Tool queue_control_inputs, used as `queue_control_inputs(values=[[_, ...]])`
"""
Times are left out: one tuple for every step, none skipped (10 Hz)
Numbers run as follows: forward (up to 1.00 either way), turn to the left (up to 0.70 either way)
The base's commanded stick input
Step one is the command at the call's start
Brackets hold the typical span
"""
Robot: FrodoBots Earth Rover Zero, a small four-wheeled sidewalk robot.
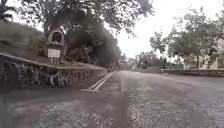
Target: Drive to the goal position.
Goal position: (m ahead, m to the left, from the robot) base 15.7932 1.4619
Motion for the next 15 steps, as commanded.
queue_control_inputs(values=[[0.7,0.0],[0.7,-0.04],[0.7,-0.06],[0.7,-0.08],[0.7,-0.07],[0.7,-0.06],[0.7,0.0],[0.7,0.0],[0.7,0.0],[0.7,0.0],[0.7,0.0],[0.7,0.0],[0.7,0.0],[0.7,0.0],[0.7,0.0]])
